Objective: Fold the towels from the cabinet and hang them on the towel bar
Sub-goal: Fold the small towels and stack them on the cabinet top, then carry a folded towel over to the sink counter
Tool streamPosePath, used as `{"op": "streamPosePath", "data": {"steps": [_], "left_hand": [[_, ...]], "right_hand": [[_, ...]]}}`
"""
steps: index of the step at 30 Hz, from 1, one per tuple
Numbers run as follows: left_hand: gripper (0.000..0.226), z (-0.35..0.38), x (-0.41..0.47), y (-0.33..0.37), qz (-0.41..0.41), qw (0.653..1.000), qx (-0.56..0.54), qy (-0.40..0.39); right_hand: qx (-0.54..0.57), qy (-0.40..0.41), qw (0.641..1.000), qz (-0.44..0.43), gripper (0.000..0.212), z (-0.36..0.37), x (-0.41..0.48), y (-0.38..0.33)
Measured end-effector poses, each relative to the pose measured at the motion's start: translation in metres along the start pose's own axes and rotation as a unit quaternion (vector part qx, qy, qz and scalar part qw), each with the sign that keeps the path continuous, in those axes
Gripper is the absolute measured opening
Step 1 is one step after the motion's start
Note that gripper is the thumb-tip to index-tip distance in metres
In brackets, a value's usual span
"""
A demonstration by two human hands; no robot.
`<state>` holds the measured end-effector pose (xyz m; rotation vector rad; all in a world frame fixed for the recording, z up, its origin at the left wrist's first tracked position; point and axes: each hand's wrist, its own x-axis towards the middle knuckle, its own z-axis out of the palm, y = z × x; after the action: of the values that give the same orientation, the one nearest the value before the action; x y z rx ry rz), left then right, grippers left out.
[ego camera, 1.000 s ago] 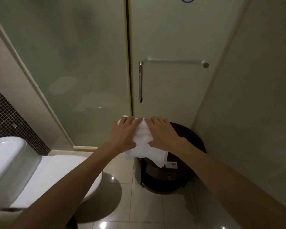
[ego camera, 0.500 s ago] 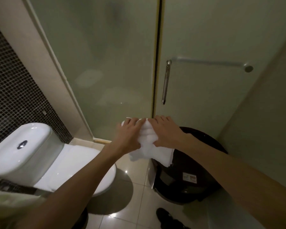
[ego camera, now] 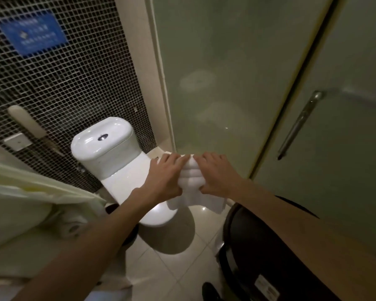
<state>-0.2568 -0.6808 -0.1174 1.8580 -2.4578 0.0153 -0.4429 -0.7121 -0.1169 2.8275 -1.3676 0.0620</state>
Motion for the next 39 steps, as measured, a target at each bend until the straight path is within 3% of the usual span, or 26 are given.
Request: {"op": "streamPosePath", "data": {"steps": [8,15,22,29,39], "left_hand": [[0.094,0.009,-0.054,-0.024,-0.16,0.987,0.017,-0.019],[0.093,0.014,-0.153,-0.043,-0.3,0.954,-0.008,-0.012],[0.086,0.012,-0.275,-0.04,-0.457,0.889,-0.029,0.016],[0.089,0.009,-0.379,-0.034,-0.554,0.832,-0.031,0.015],[0.085,0.0,-0.52,-0.001,-0.687,0.723,0.002,0.073]], "right_hand": [[0.034,-0.025,0.987,-0.158,0.074,0.011,0.042,-0.036],[0.049,-0.046,0.944,-0.322,0.077,0.022,0.062,-0.119],[0.058,-0.065,0.878,-0.471,0.073,0.037,0.054,-0.237],[0.075,-0.106,0.827,-0.548,0.082,0.046,0.023,-0.346],[0.033,-0.063,0.725,-0.685,0.076,0.032,-0.048,-0.493]]}}
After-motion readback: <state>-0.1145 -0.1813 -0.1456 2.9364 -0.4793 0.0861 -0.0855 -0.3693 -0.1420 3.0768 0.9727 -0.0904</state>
